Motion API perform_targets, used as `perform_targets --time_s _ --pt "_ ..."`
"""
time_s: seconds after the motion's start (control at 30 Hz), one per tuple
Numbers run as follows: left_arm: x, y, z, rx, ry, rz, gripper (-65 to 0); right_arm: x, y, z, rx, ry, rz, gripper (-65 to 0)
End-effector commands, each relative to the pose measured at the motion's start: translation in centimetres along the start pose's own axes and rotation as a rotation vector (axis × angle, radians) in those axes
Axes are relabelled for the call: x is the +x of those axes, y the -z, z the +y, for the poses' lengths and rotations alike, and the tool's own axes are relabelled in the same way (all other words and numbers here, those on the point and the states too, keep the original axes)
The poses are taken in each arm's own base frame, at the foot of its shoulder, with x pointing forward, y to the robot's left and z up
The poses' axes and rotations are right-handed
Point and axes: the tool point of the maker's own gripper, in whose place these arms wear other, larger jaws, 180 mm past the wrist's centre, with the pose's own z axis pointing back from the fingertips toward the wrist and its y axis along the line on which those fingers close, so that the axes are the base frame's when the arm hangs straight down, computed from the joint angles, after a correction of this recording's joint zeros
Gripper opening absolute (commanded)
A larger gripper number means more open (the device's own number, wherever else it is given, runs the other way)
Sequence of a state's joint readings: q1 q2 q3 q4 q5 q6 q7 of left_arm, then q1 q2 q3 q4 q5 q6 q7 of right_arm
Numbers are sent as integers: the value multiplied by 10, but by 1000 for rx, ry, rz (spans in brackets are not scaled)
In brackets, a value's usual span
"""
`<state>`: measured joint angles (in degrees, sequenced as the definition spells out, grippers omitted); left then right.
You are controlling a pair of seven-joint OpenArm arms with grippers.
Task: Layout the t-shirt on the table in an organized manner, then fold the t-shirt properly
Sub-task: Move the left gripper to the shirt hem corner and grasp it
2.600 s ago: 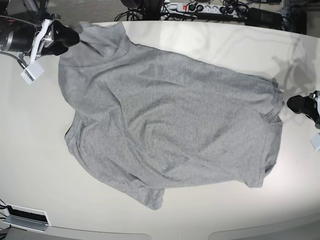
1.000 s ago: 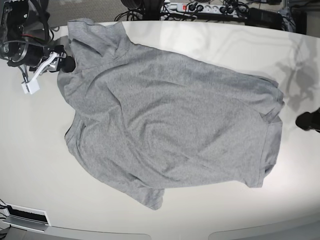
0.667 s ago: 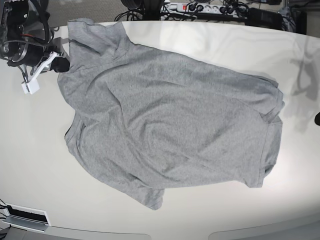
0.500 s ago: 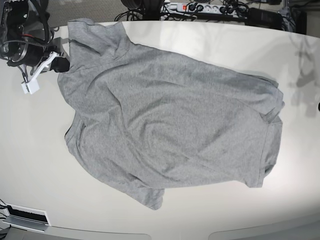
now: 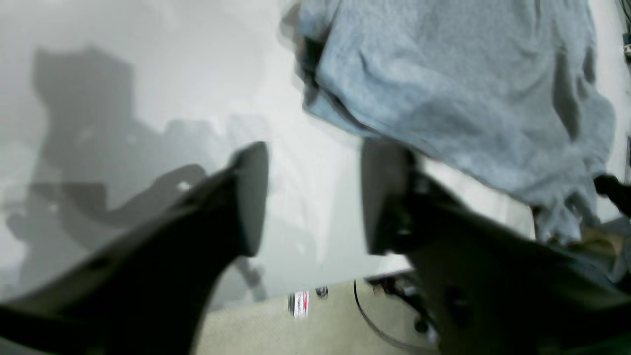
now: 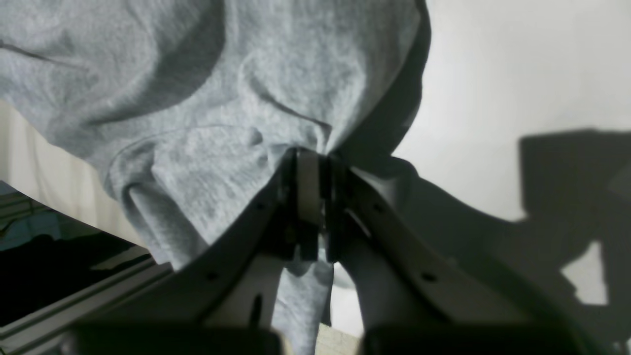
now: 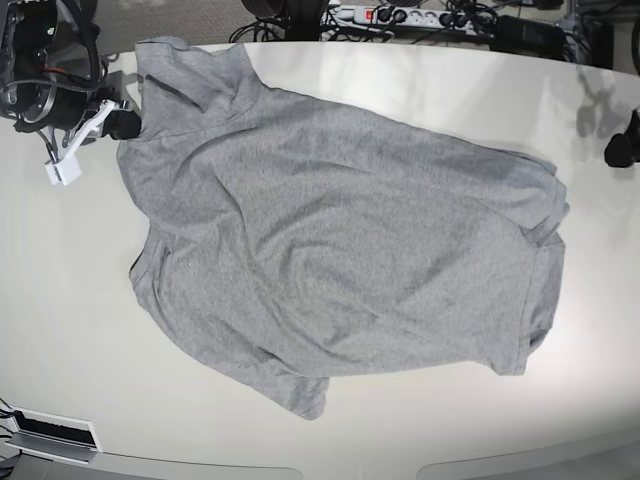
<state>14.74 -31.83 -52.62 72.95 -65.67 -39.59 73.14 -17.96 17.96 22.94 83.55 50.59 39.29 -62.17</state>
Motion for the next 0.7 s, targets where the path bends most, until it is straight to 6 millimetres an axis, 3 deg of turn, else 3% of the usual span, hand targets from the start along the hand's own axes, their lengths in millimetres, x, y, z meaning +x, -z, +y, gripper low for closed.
perform_targets --time_s 0.0,0.1,0.4,0.67 --pt "17 -7 0 6 32 -47 -282 11 -6 3 26 -16 -27 -650" --pt "21 -6 -1 3 29 -72 -273 13 -7 14 87 6 -40 -650" --pt "54 1 -10 -28 45 -175 -273 26 -12 22 89 -38 -69 -650" --pt "35 38 -23 -30 82 -102 -273 38 -18 30 86 -88 -94 -650"
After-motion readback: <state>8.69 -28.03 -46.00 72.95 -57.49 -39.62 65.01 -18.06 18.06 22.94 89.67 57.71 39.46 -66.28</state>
